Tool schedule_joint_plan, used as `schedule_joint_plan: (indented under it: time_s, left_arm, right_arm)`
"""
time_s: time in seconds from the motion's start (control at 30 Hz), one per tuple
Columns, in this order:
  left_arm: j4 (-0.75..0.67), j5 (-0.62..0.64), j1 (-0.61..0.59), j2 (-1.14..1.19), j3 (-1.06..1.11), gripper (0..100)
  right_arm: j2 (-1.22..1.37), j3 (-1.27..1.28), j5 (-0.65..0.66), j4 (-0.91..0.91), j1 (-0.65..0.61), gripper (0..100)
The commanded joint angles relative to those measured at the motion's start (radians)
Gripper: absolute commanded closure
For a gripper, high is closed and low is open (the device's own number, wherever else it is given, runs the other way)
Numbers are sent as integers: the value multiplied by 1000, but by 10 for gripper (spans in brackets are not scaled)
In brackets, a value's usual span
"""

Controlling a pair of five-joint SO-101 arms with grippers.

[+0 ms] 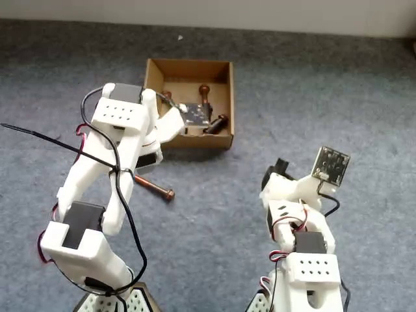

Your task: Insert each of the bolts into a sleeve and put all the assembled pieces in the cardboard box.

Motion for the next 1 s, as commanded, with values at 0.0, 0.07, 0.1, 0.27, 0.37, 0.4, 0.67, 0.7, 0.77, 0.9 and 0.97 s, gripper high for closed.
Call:
schedule_joint_plan:
  time_s: [0.0, 0.07, 0.1, 0.27, 0.37, 0.4, 0.67, 0.7, 0.77, 0.9, 0.97]
  left_arm:
    - [-12, -44, 35, -38, 19, 851]
    - [-12, -46, 42, -39, 53, 804]
    - [-14, -46, 50, -38, 71, 796]
    - [-78, -146, 71, -38, 197, 797]
    - [-167, -143, 94, -38, 262, 797]
    - [-198, -143, 101, -38, 277, 797]
    - [-451, -143, 124, -38, 364, 793]
    - [-473, -143, 124, -38, 374, 793]
    - [-508, -143, 124, -36, 387, 793]
    - [-563, -143, 122, -27, 395, 793]
    - [-568, -146, 120, 12, 384, 796]
  right_arm:
    - [-21, -13, 0, -25, 10, 989]
    - [-21, -13, 0, -25, 10, 989]
    - [-21, -13, 0, -25, 10, 989]
    - [-21, -13, 51, -27, 10, 989]
    - [-21, -13, 54, -27, 8, 989]
    - [-21, -13, 54, -27, 8, 989]
    - [-21, -13, 54, -27, 8, 989]
    - [-21, -13, 54, -27, 8, 989]
    - [-21, -13, 54, -27, 8, 989]
    - [-21, -13, 54, -27, 8, 989]
    - [-21, -13, 54, -27, 8, 989]
